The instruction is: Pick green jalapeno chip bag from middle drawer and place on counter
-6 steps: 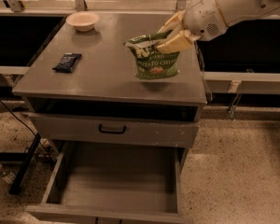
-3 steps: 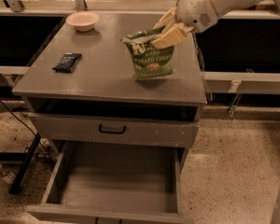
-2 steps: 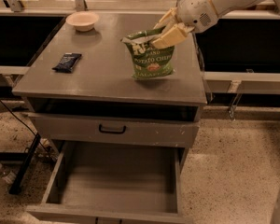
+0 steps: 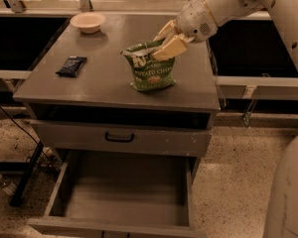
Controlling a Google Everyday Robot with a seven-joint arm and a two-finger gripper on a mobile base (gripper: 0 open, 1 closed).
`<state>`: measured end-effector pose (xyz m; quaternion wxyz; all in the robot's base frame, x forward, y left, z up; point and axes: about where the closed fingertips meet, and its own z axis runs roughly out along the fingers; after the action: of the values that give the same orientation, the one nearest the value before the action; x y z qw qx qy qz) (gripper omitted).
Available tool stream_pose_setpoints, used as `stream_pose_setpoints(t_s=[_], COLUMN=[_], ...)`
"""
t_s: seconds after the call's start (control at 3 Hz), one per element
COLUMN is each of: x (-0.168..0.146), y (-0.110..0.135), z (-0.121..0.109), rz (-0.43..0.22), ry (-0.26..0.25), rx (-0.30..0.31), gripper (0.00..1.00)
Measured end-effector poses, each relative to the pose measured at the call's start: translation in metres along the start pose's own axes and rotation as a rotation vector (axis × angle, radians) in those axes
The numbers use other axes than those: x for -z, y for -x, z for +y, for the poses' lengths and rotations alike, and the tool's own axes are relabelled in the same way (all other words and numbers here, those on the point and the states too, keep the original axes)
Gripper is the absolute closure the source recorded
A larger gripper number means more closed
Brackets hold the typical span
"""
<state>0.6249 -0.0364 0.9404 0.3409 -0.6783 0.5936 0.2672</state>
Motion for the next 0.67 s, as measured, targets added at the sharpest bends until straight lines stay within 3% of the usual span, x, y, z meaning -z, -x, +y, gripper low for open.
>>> stream_pose_setpoints(t_s=[0.67], x=[0.008], y=[0.008], z=[-0.020], rz=[0.042], ry=[0.039], rx=[-0.018], gripper=[1.00])
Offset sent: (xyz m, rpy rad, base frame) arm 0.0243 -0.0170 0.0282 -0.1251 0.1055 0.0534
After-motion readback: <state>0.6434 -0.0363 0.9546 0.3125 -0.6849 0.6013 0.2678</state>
